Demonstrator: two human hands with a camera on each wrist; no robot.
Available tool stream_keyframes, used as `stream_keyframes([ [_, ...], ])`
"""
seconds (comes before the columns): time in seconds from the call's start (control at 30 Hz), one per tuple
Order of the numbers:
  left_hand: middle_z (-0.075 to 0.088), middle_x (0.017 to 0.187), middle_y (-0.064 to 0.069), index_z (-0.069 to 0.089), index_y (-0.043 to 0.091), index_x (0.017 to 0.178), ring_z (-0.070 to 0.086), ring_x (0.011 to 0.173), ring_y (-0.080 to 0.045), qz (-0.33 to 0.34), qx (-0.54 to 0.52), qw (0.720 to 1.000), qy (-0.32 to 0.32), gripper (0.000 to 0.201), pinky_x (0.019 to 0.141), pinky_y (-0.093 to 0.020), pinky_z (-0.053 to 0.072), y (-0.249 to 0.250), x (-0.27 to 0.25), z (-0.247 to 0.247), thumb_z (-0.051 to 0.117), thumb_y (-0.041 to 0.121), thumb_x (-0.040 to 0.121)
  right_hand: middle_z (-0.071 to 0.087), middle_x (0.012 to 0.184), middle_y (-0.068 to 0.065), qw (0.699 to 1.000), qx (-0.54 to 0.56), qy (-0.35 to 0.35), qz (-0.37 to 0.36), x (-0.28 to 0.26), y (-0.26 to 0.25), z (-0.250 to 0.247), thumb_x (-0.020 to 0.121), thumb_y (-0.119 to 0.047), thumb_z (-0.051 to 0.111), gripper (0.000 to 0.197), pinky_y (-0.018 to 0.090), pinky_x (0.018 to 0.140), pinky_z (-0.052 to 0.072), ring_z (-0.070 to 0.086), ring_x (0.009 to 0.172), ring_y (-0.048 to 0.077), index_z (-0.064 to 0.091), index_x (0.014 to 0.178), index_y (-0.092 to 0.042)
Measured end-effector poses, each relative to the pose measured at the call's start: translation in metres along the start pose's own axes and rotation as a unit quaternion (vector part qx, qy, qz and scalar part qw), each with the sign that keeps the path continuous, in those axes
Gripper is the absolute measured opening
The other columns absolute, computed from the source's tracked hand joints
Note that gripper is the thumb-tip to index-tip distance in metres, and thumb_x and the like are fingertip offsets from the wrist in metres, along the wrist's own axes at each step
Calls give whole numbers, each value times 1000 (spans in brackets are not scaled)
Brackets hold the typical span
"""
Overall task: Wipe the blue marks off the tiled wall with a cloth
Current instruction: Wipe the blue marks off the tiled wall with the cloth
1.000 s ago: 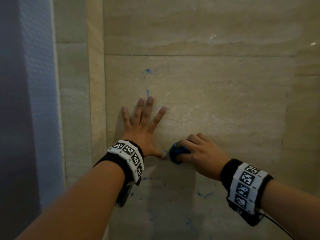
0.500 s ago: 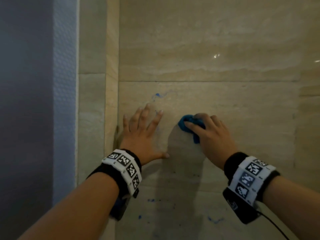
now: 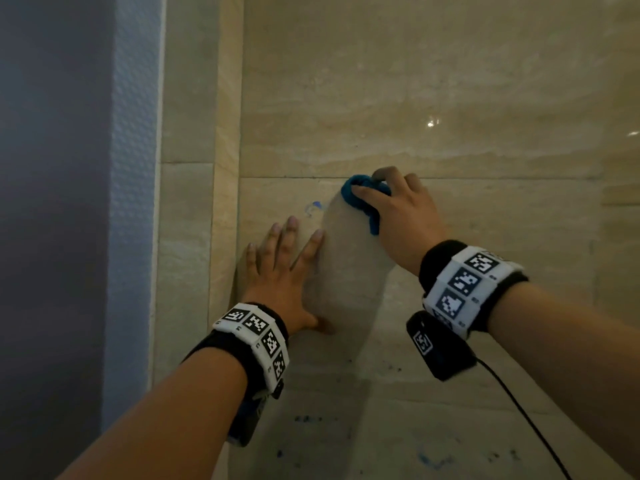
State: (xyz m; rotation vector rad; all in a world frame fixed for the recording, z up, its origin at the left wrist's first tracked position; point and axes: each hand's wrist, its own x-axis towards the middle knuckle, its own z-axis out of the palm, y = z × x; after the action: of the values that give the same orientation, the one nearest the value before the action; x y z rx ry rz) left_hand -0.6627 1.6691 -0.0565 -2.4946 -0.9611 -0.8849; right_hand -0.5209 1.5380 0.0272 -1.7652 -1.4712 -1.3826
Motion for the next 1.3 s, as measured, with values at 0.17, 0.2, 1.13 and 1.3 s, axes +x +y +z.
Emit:
stream_keyframes([
  [0.17, -54, 138, 1, -51, 42, 123, -38, 136, -26, -5, 9, 1000, -11, 143, 113, -54, -15, 3, -2, -3, 66, 82, 52, 36, 142, 9, 996, -25, -53, -71, -30, -2, 10, 93, -10, 54, 48, 46, 95, 33, 37, 112, 36, 49, 137, -29],
  [0.2, -54, 138, 1, -50, 41, 123, -39, 136, -26, -7, 9, 1000, -14, 142, 113, -54, -14, 4, -3, -3, 66, 82, 52, 41, 138, 11, 994, -28, -56, -86, -40, -3, 14, 89, -8, 59, 49, 47, 92, 36, 40, 108, 37, 53, 133, -28],
  [1.13, -38, 151, 0, -32, 39, 140, -27, 142, -25, 73, 24, 997, 10, 112, 114, -53, -9, 48, -26, -2, 58, 65, 79, 63, 109, 3, 953, -6, -188, -237, -175, 41, 25, 59, -12, 88, 40, 34, 62, 52, 57, 82, 26, 73, 91, -30],
  [1.3, 4, 160, 1, 30, 35, 146, 6, 143, -23, 146, -113, 980, 77, 58, 116, -47, 14, 58, -28, -7, 48, 48, 93, 52, 131, 3, 972, 82, -195, -100, -151, 42, -4, 90, -4, 57, 33, 38, 82, 51, 57, 104, 29, 62, 118, -21],
])
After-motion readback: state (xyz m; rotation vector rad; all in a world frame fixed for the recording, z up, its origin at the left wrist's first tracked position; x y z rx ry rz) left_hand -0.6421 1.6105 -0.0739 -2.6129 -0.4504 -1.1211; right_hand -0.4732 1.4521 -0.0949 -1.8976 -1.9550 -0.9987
